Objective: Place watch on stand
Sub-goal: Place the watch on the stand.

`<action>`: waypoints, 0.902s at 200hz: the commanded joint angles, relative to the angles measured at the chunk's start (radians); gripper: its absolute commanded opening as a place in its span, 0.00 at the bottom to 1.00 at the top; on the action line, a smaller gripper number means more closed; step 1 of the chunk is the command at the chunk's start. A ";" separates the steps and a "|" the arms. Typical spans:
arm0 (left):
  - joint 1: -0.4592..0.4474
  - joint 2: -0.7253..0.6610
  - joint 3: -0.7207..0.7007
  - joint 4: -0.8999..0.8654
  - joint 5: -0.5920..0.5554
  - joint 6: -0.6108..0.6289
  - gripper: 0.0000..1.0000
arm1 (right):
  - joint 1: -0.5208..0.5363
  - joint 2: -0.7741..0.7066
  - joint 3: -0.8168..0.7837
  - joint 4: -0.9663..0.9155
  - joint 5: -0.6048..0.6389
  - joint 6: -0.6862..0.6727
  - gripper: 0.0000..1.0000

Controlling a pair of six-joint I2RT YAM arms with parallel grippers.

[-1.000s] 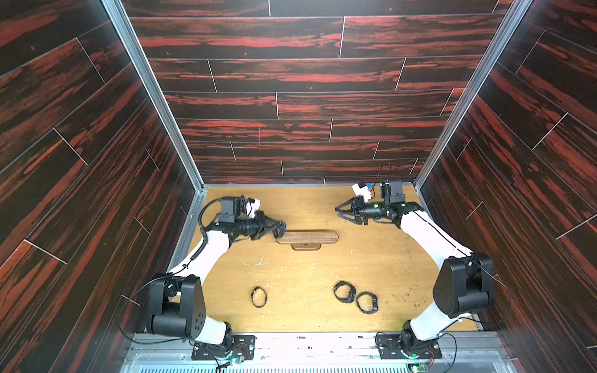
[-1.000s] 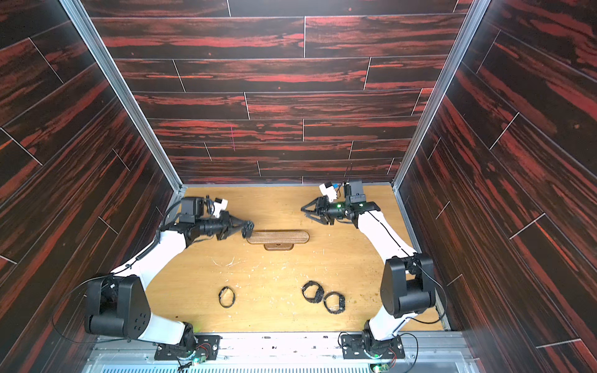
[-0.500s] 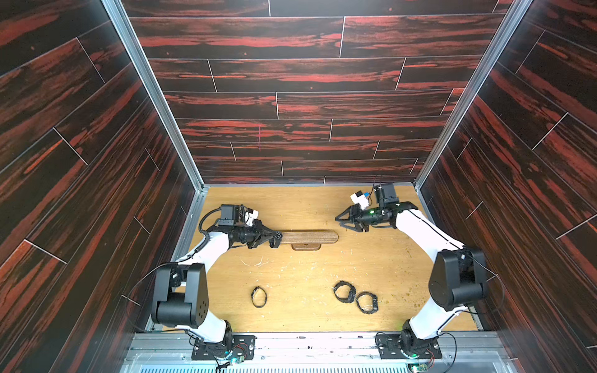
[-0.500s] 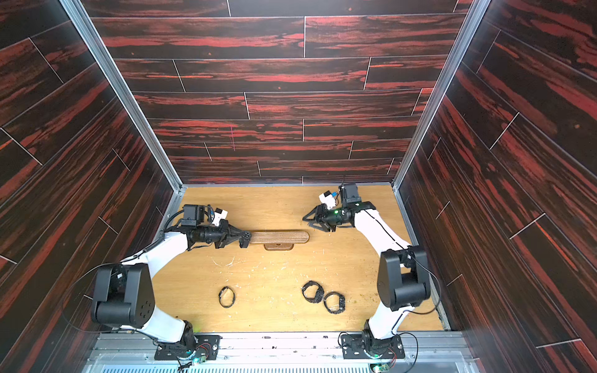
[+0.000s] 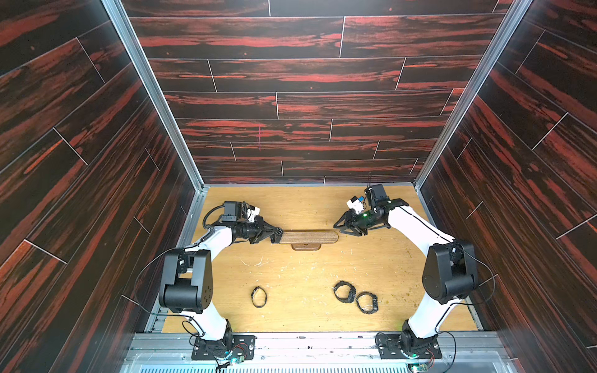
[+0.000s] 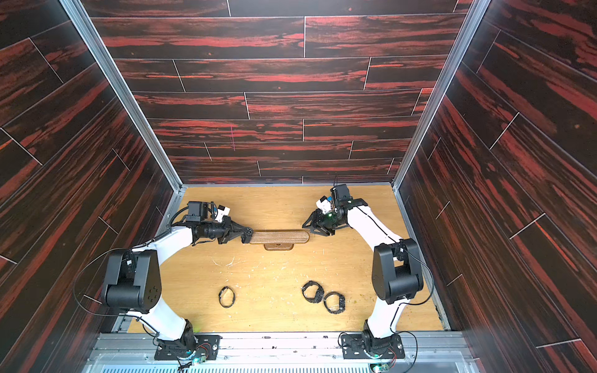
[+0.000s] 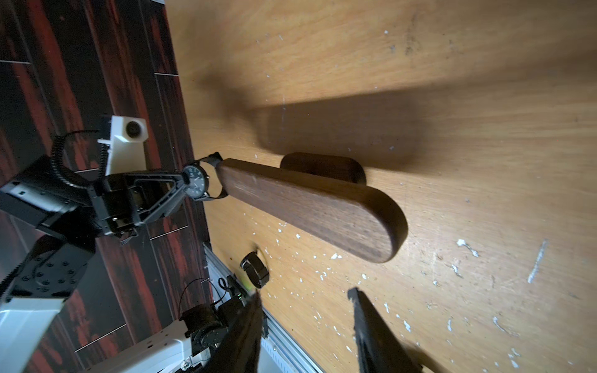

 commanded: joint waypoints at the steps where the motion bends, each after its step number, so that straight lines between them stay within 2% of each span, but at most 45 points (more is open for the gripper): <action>1: 0.006 -0.002 0.000 0.021 0.009 0.005 0.14 | 0.012 0.034 0.018 -0.042 0.038 -0.018 0.47; 84: -0.046 0.028 -0.040 0.121 0.009 -0.056 0.14 | 0.052 0.064 0.036 -0.053 0.096 -0.017 0.45; 115: -0.081 0.046 -0.041 0.142 0.003 -0.070 0.14 | 0.055 0.069 0.037 -0.046 0.098 -0.010 0.41; 180: -0.138 0.062 -0.034 0.192 -0.007 -0.116 0.14 | 0.074 0.085 0.043 -0.033 0.085 -0.001 0.40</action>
